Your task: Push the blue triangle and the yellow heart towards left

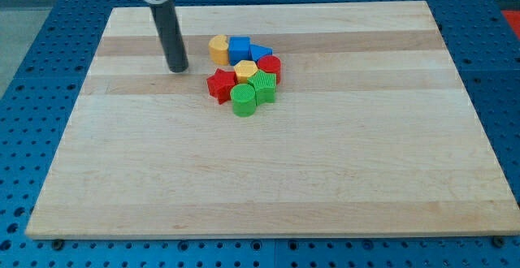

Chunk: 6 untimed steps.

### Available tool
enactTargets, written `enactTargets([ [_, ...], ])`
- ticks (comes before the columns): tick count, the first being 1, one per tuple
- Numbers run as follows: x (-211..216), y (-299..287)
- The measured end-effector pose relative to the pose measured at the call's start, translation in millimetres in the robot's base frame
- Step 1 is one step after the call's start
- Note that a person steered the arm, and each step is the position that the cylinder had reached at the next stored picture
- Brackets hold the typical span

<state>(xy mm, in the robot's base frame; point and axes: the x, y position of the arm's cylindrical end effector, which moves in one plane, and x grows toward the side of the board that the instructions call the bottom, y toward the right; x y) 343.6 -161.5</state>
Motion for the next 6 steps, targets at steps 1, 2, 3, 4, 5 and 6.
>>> enactTargets([
  [1,-32,-1],
  [2,-51,0],
  [3,-51,6],
  [4,-48,16],
  [5,-48,36],
  [6,-46,44],
])
